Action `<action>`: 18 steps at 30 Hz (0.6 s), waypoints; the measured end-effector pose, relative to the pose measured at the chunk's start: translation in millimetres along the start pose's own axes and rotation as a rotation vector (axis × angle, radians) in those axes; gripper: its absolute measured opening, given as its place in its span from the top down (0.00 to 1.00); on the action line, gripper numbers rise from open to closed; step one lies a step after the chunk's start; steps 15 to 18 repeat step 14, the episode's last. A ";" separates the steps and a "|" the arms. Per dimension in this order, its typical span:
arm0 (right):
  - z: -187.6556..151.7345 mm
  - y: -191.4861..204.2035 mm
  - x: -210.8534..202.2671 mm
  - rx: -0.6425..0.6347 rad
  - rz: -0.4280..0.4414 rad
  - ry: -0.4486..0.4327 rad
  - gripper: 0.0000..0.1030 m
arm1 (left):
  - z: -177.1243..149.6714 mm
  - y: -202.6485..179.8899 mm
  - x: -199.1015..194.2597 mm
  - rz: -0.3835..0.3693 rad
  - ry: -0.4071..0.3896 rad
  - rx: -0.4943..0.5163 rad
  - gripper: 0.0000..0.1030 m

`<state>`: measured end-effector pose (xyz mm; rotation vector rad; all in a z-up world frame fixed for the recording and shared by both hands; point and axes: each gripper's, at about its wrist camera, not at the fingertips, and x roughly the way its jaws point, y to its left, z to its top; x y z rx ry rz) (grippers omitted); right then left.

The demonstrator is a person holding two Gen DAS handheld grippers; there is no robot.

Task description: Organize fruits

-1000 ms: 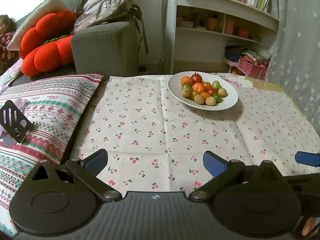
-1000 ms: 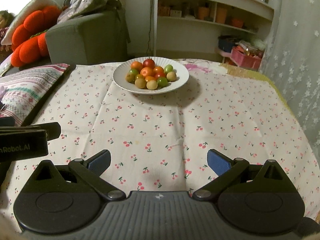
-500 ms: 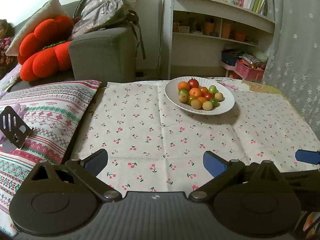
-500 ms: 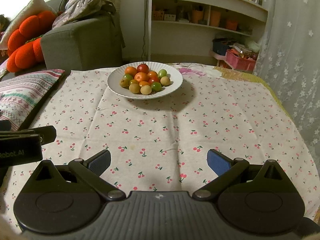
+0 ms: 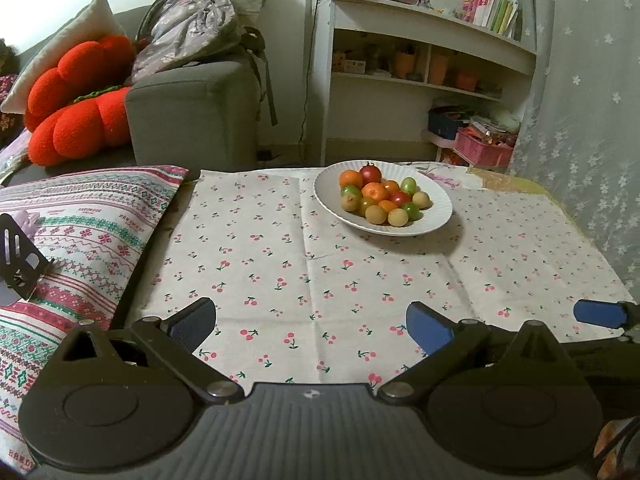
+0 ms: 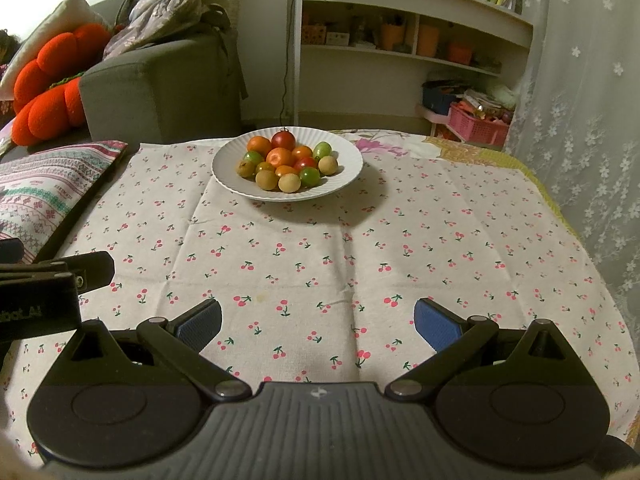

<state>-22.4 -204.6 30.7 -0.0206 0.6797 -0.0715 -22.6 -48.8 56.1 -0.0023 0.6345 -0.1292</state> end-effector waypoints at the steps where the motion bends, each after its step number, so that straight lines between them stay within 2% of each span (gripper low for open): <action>1: 0.0 0.2 -0.2 -0.001 0.001 -0.001 0.00 | 0.1 -0.7 0.0 0.000 0.000 0.002 0.10; 18: 0.3 0.4 0.1 -0.006 0.006 -0.008 0.00 | 0.9 -1.3 -0.6 -0.006 -0.002 0.003 0.10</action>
